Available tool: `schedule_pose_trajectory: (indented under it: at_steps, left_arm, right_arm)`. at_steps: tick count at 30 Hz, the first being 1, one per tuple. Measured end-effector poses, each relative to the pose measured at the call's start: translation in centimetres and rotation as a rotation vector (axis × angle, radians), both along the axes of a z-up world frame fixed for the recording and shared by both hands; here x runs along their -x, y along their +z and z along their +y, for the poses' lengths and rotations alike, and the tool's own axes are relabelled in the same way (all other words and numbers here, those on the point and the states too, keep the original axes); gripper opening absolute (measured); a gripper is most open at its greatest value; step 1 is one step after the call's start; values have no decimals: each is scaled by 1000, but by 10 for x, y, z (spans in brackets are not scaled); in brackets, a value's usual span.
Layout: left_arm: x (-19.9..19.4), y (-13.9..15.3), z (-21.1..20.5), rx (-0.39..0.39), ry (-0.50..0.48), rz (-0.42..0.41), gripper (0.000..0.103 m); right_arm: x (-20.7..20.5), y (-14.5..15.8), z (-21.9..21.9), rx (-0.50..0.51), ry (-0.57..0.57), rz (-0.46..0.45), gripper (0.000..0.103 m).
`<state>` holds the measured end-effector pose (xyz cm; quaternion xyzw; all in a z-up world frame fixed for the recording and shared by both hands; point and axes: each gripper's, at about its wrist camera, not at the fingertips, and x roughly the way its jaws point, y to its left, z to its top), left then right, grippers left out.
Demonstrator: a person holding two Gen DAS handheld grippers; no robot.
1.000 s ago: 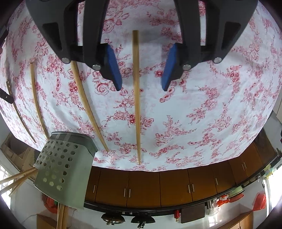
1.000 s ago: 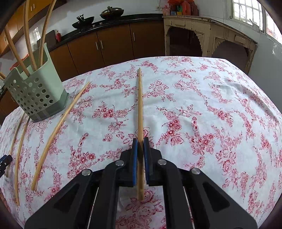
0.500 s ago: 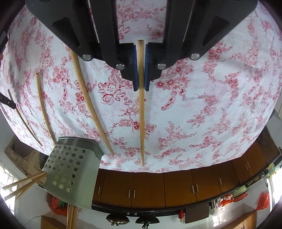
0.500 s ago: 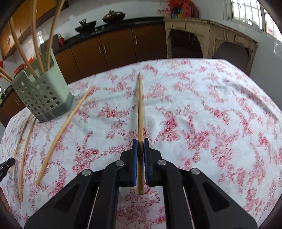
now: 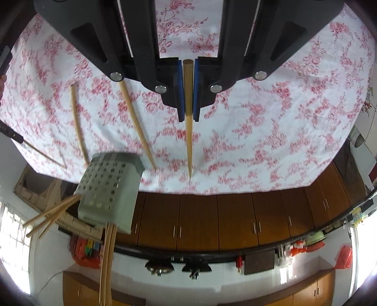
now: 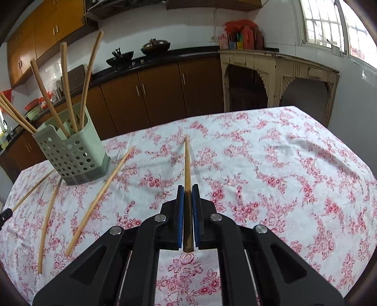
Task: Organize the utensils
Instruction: 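Raise the chopstick upright with the right tool while the left tool raises its own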
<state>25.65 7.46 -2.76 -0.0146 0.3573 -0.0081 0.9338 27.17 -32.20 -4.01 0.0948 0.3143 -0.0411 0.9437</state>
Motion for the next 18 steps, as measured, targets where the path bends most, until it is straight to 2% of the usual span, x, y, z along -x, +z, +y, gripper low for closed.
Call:
schedule_pose_trajectory:
  at_steps: [10, 18]
  left_arm:
    - [14, 52, 4, 49, 19, -204, 8]
    - [19, 85, 7, 70, 28, -298, 8]
  right_arm:
    - [14, 38, 1, 52, 10, -172, 7]
    - [22, 65, 0, 35, 15, -269, 7]
